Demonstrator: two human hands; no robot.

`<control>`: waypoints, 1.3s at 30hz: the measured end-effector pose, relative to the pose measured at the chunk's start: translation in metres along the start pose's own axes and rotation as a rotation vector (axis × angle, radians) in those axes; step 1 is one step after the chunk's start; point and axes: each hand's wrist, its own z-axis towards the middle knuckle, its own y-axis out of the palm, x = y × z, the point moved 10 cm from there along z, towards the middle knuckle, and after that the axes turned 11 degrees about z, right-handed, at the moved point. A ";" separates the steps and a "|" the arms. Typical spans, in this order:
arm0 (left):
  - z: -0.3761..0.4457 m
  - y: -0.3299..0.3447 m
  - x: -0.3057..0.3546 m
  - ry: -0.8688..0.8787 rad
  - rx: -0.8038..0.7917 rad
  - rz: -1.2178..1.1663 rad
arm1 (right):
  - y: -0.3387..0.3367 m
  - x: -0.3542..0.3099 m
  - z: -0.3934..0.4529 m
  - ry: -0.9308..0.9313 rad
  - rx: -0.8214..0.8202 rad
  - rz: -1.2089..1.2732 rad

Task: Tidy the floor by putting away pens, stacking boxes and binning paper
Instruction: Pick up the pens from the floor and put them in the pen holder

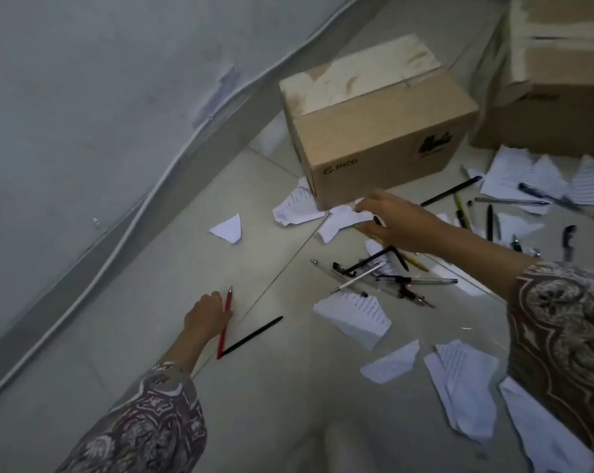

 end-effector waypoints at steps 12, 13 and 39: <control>0.004 -0.014 0.040 0.311 0.311 -0.321 | 0.062 0.004 0.008 -0.137 -0.149 -0.153; -0.001 -0.013 0.050 0.365 0.301 -0.310 | 0.065 0.005 0.008 -0.124 -0.168 -0.155; -0.013 -0.056 0.114 0.494 0.282 -0.535 | 0.146 0.001 -0.002 -0.454 -0.308 -0.613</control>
